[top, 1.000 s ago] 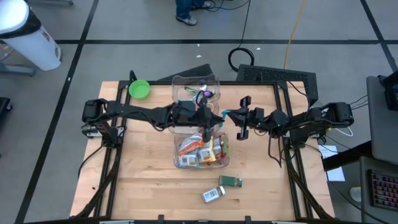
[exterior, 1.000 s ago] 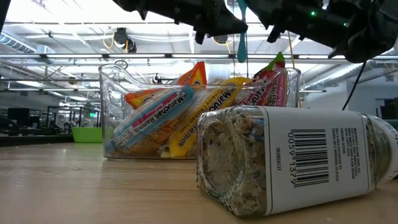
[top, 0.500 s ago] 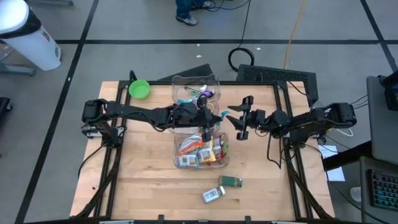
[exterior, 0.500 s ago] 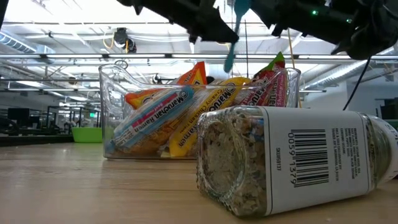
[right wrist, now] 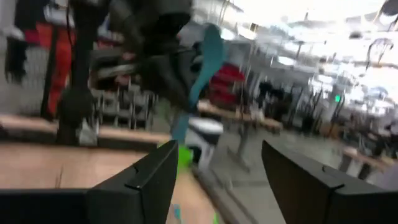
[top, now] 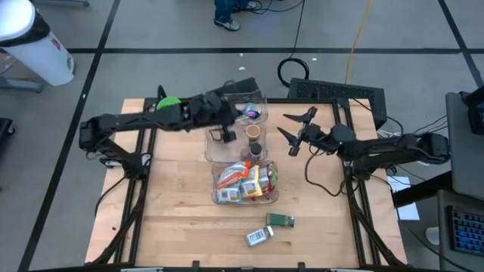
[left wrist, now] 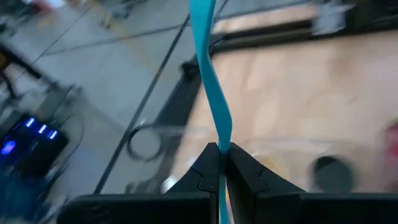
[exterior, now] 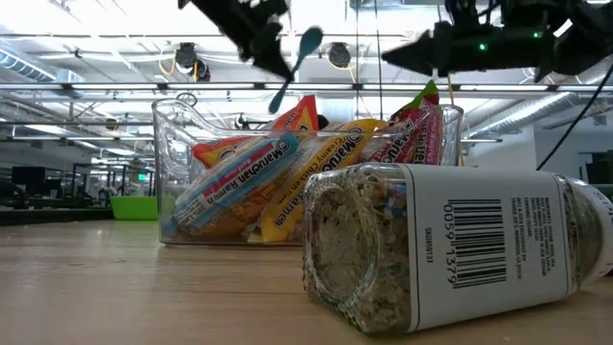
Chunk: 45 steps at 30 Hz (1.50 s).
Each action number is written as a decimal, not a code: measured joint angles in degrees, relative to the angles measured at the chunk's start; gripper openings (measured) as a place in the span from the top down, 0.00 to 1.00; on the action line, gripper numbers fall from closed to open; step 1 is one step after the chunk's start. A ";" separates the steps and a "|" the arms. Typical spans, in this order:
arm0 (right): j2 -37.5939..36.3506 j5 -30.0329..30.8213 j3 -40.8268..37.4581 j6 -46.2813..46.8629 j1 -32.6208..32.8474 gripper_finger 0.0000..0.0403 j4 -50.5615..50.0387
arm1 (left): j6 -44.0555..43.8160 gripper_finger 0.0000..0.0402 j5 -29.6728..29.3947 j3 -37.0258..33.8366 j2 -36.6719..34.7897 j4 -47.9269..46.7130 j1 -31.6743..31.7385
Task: Pick & Place Food Item
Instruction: Put the light blue spoon into the top transparent bin
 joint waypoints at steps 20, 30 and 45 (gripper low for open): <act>-6.42 -12.06 -2.50 17.97 -2.31 0.47 -36.21 | 2.23 0.98 4.62 8.38 10.70 -10.38 14.79; -4.50 -12.31 -11.22 22.98 -2.30 0.47 -20.32 | 7.56 0.98 2.28 29.51 27.76 -32.77 14.86; -4.96 -15.31 -13.39 23.02 -2.29 0.47 -14.87 | 12.28 0.98 3.78 40.29 43.39 -44.09 17.23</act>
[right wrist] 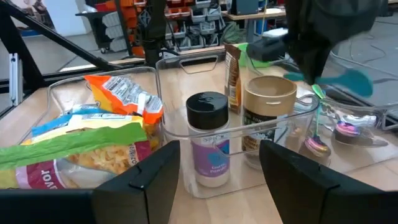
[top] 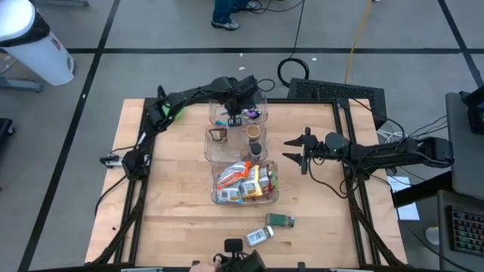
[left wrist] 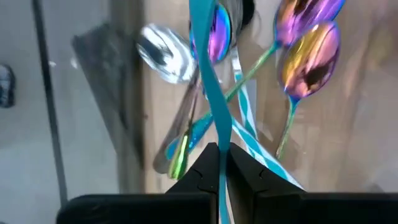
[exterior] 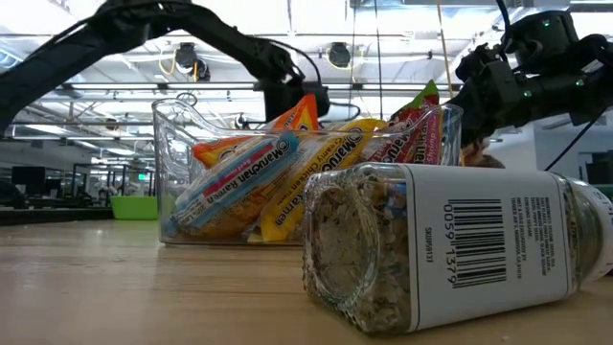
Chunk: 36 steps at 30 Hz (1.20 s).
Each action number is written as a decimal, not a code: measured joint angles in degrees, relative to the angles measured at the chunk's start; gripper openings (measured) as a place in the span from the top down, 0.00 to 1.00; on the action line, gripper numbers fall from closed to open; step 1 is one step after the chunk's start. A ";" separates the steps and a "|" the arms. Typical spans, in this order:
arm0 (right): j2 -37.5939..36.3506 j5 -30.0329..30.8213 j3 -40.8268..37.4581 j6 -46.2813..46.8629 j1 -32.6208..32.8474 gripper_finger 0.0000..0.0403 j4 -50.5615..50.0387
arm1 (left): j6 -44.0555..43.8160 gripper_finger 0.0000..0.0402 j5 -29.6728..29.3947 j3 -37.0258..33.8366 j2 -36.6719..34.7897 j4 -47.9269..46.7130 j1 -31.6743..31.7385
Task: Pick & Place Food Item
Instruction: Put the light blue spoon into the top transparent bin
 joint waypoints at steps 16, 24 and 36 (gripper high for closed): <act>0.00 0.00 0.00 0.00 0.00 0.47 0.44 | 1.19 0.96 1.02 0.00 5.81 -2.43 1.33; 0.00 0.00 0.00 0.00 0.00 0.47 0.44 | 1.65 0.97 0.84 0.00 5.81 -2.35 1.37; 0.00 0.00 0.00 0.00 0.00 0.47 0.41 | -0.66 0.69 0.37 0.00 5.64 -2.57 1.37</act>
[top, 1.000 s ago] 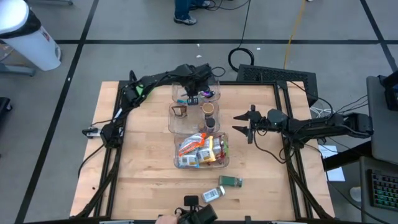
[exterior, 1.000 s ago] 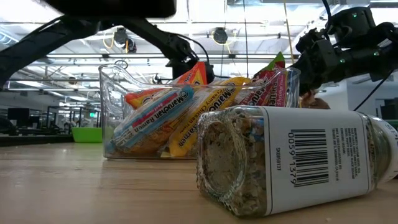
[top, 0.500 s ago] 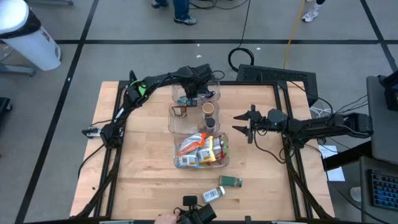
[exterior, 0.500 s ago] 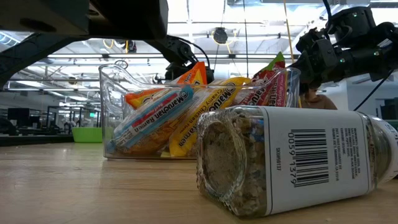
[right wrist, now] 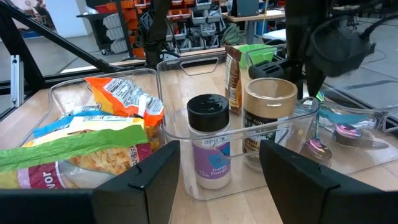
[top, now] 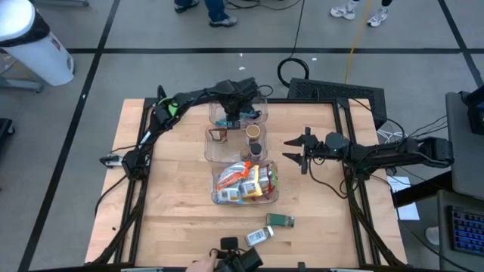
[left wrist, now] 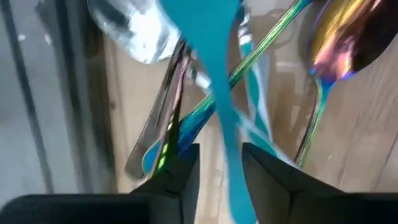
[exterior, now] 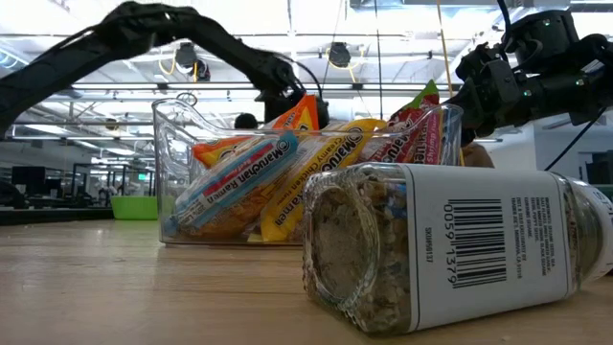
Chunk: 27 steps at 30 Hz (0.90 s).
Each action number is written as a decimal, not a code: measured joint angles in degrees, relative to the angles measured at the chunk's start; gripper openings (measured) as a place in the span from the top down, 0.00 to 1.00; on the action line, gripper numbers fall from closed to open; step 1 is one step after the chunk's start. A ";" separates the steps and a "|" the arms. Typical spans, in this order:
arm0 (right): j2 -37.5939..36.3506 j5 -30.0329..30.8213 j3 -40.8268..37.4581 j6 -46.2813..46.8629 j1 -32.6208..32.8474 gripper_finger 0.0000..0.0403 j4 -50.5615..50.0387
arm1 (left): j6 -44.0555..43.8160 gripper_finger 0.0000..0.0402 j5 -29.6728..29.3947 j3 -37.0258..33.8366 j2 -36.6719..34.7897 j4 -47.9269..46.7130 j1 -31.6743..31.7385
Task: Pick & Place Food Item
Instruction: Put the light blue spoon into the top transparent bin, then put the green seasoning bottle into the middle transparent bin
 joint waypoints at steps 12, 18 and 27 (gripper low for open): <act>0.00 0.13 0.02 -0.68 0.00 0.47 -0.15 | -4.15 0.59 2.35 0.76 -14.22 -2.80 -1.80; 0.02 0.22 0.02 -0.86 -0.02 0.47 -0.40 | -5.00 0.59 13.99 0.85 -25.93 -0.36 -1.30; 0.02 0.33 0.02 -0.89 -0.01 0.47 -0.41 | -4.72 0.59 29.32 -5.64 -41.63 3.72 2.37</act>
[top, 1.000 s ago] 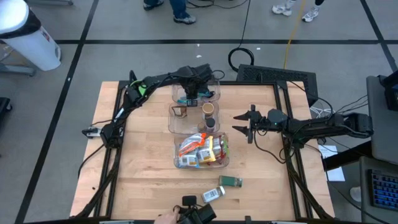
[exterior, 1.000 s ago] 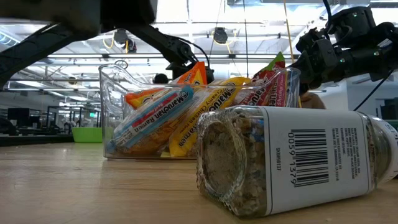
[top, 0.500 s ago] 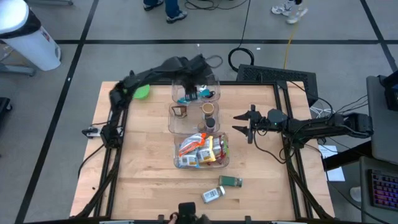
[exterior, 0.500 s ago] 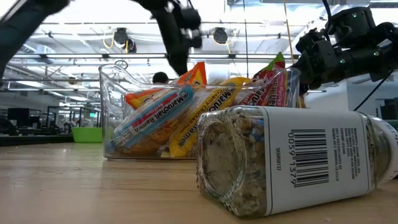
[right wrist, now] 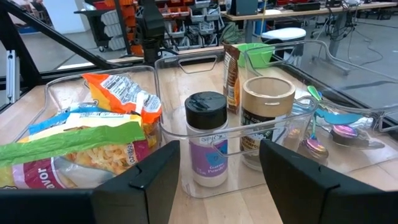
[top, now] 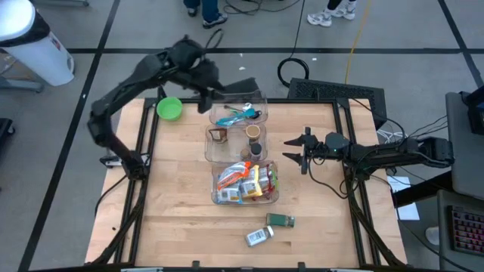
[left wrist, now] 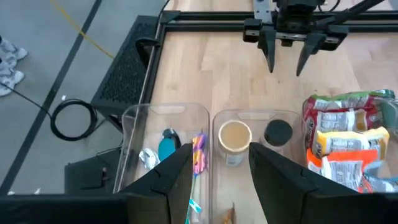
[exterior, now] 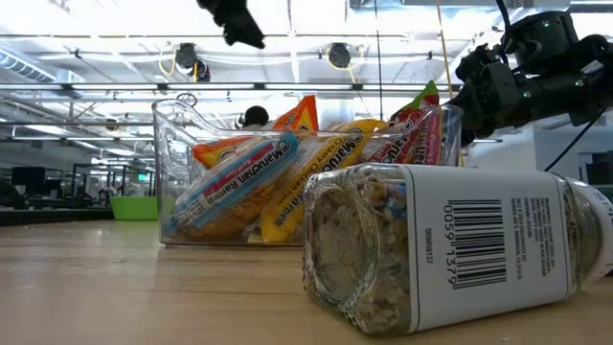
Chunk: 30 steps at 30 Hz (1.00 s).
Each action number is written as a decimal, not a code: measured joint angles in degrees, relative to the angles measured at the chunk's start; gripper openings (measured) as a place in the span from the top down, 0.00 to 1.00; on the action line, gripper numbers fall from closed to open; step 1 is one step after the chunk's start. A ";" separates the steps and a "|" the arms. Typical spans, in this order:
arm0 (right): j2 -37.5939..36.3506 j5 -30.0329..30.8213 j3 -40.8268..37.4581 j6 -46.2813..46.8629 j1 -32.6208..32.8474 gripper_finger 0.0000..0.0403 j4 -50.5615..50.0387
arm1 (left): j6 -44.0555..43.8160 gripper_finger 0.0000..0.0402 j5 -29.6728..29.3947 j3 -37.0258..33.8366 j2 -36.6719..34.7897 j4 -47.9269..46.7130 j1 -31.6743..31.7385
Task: Pick & Place Food Item
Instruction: Put the green seasoning bottle into the middle transparent bin
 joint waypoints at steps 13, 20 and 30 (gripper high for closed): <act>0.02 0.18 0.00 -0.01 -0.01 0.47 1.28 | -13.22 0.59 2.44 -54.38 -27.35 40.62 -0.08; 0.02 0.39 0.00 -1.22 -0.01 0.47 1.28 | -28.93 0.59 -2.17 -84.54 -32.98 94.36 -7.57; 0.13 14.84 0.01 -3.44 -0.01 0.47 10.37 | -30.73 0.59 -20.98 -98.72 -23.02 136.80 -18.42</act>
